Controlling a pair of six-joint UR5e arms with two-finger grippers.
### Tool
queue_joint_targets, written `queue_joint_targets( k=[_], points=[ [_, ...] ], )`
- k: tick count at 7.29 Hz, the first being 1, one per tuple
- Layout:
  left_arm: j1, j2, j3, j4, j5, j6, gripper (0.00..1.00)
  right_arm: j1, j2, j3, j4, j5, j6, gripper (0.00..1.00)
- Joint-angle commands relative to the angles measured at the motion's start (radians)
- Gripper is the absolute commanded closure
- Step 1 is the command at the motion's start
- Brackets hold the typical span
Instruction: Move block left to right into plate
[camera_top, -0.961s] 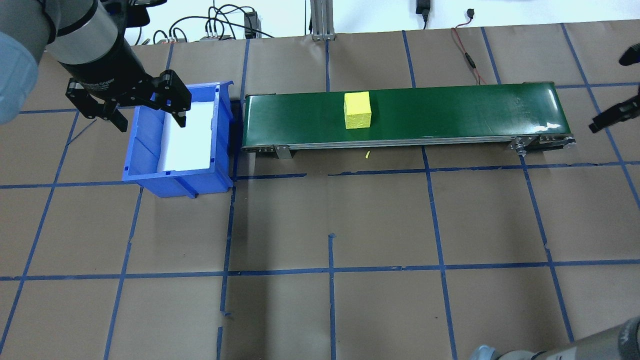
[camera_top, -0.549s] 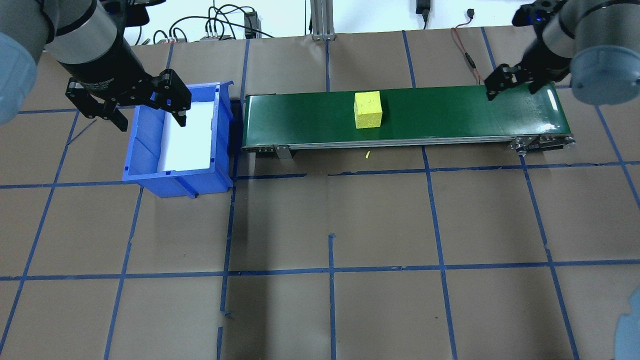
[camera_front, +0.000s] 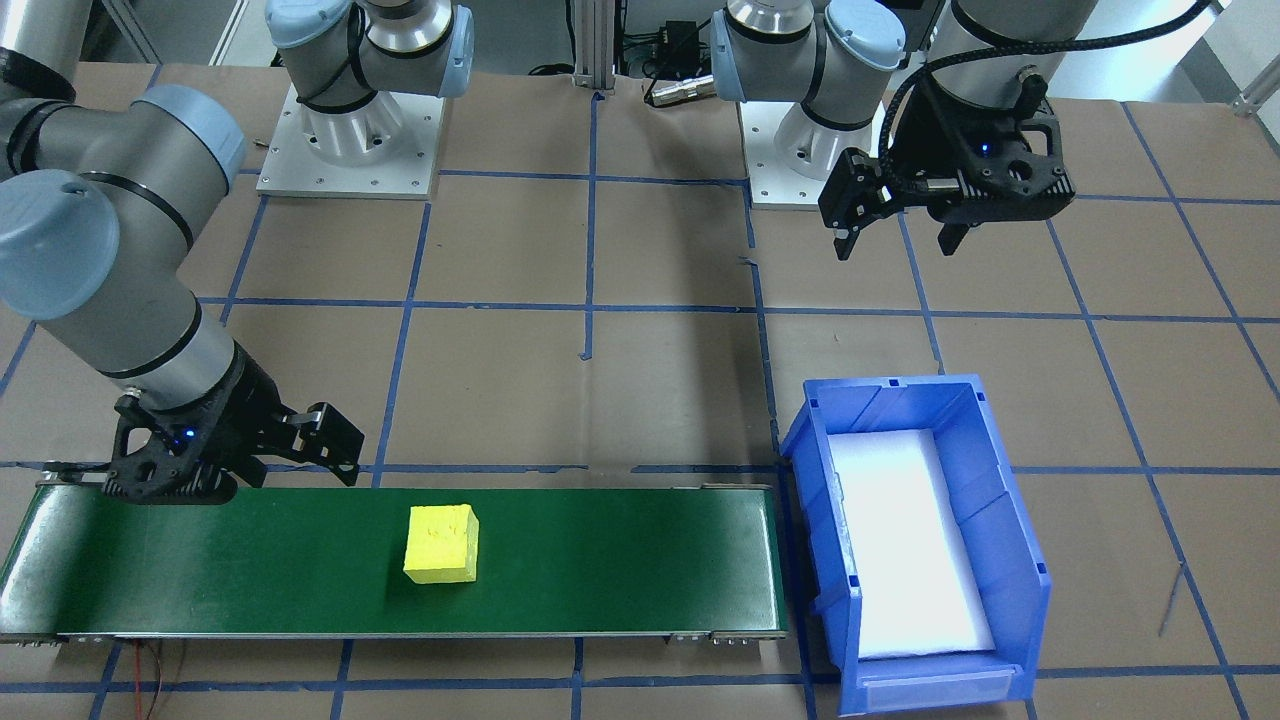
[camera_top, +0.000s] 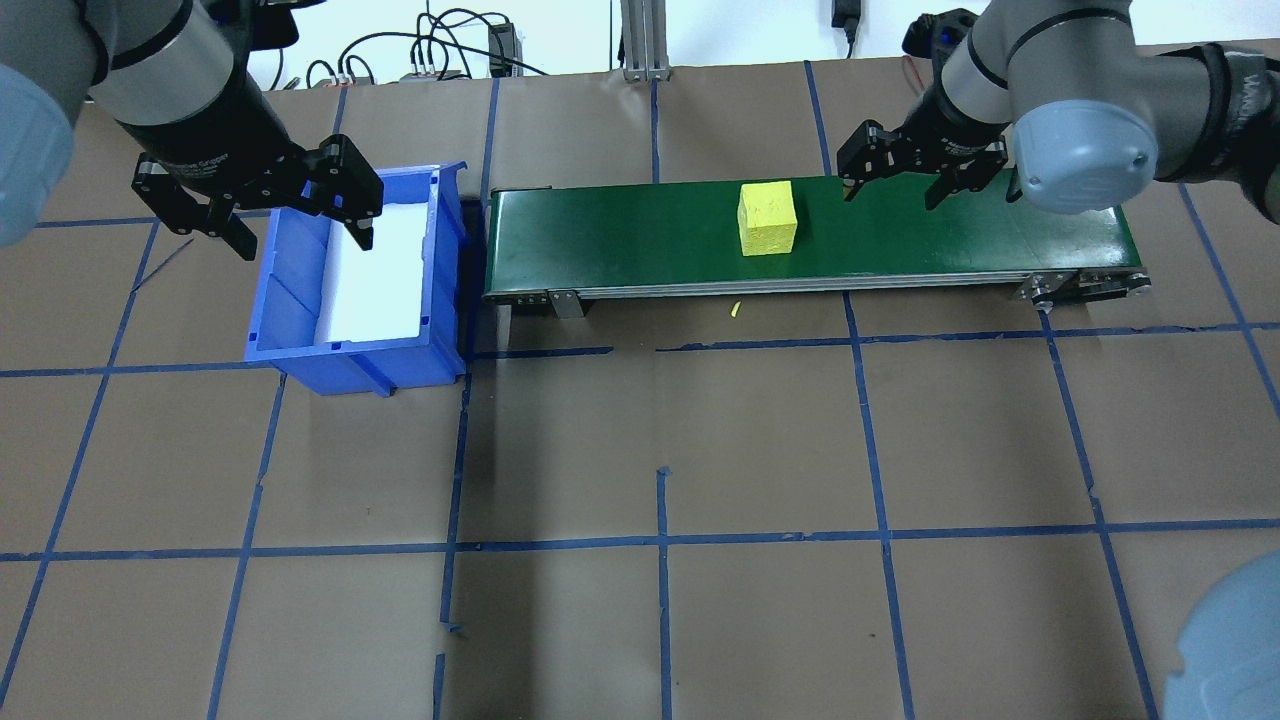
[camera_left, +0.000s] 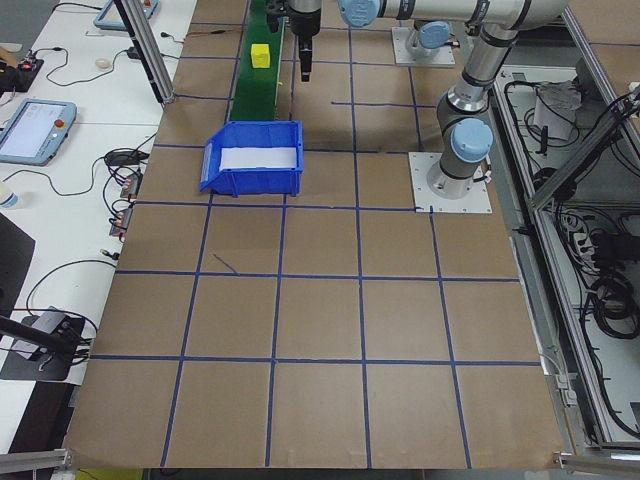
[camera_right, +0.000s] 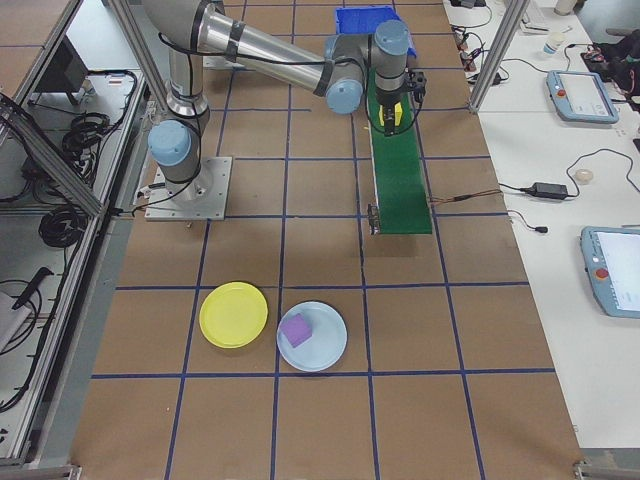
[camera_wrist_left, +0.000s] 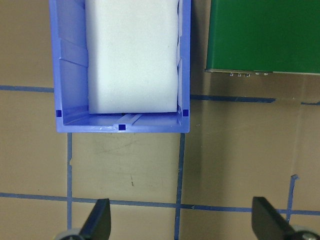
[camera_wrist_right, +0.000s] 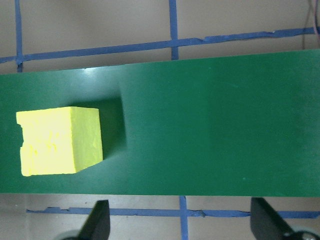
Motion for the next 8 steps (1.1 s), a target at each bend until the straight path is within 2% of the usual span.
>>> queue_joint_targets(
  k=[1, 3, 8],
  points=[
    [-0.001, 0.000, 0.000, -0.001, -0.001, -0.001, 0.00, 0.006, 0.077, -0.019, -0.034, 0.057, 0.012, 0.01],
    [0.000, 0.000, 0.000, -0.001, -0.001, -0.001, 0.00, 0.006, 0.107, -0.060, -0.036, 0.058, 0.038, 0.01],
    [-0.001, 0.000, 0.005, -0.009, 0.006, -0.003, 0.00, 0.006, 0.135, -0.065, -0.037, 0.057, 0.023, 0.01]
  ],
)
